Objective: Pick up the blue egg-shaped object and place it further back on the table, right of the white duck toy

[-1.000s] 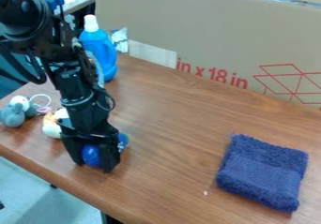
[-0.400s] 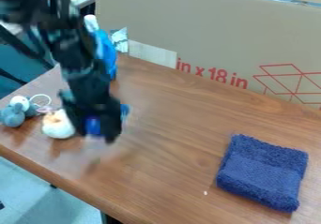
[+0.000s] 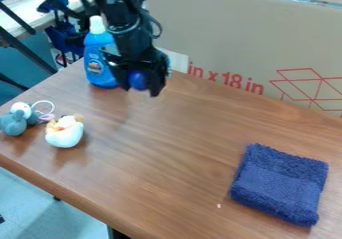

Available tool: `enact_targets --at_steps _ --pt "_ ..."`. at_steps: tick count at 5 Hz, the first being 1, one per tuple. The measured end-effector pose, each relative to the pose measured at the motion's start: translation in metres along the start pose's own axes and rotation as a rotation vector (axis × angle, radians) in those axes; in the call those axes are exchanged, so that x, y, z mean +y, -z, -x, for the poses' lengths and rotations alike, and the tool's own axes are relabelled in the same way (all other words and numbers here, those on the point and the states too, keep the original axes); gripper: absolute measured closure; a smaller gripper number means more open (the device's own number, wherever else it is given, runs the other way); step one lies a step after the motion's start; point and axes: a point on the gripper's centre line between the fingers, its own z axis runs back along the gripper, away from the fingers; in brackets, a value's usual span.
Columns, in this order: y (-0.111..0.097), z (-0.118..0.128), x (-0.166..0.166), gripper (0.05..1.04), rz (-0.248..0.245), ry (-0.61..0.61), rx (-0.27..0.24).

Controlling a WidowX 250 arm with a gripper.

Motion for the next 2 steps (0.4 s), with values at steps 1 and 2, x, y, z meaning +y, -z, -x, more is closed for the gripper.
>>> enact_targets --at_steps 1,2 --pt "0.029 -0.014 -0.004 0.221 -0.072 -0.227 -0.049" --pt "0.049 -0.01 0.002 0.222 -0.133 -0.328 -0.057"
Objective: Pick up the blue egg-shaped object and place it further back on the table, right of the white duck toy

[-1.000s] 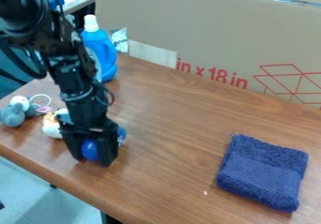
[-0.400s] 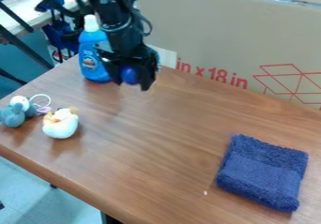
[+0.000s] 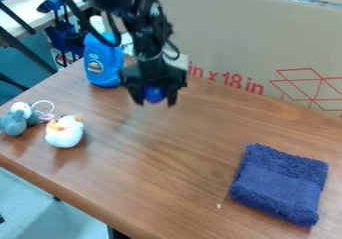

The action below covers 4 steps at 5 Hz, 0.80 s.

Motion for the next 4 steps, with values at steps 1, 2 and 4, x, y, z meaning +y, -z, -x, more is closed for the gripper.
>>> enact_targets --at_steps 1,2,4 --pt "0.021 0.007 0.013 0.221 -0.025 -0.033 0.044" --pt "0.03 0.004 0.019 0.221 -0.019 -0.055 0.064" --pt "0.03 0.002 0.022 0.144 0.011 -0.073 0.104"
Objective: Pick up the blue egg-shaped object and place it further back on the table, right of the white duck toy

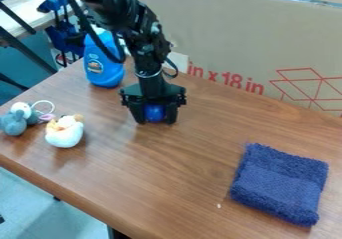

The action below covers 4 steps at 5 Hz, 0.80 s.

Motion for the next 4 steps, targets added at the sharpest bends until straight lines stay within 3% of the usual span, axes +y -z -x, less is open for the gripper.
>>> enact_targets --at_steps 1,2,3,4 --pt "-0.004 -0.002 -0.005 0.081 0.066 0.035 -0.006" --pt "-0.025 -0.009 -0.007 0.083 0.104 0.013 -0.059" --pt "-0.038 -0.009 -0.008 0.083 0.126 0.023 -0.075" --pt "-0.063 0.006 -0.003 0.083 0.063 0.089 -0.027"
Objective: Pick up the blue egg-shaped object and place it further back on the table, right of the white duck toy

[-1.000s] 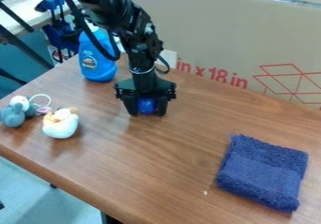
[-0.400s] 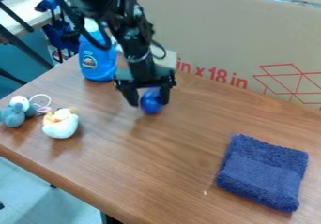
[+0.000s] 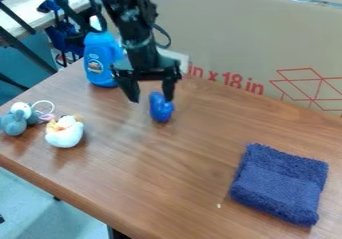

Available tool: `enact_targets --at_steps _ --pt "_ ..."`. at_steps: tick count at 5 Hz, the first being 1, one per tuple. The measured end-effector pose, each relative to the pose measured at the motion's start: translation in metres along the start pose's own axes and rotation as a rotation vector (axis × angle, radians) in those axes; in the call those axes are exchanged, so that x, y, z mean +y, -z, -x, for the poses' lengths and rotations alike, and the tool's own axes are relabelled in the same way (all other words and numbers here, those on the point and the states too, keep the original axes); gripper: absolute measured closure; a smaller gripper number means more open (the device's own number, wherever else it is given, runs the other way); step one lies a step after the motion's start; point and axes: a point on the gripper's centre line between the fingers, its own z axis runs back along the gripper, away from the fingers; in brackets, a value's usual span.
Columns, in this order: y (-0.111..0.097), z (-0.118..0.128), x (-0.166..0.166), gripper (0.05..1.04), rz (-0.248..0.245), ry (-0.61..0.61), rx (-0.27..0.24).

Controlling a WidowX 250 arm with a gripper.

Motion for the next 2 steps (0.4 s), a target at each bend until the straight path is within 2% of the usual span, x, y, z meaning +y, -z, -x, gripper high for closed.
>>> enact_targets --at_steps 1,2 --pt "-0.016 0.039 0.003 0.083 -0.177 0.071 0.182" --pt "-0.033 0.085 0.002 0.083 -0.297 0.165 0.328"
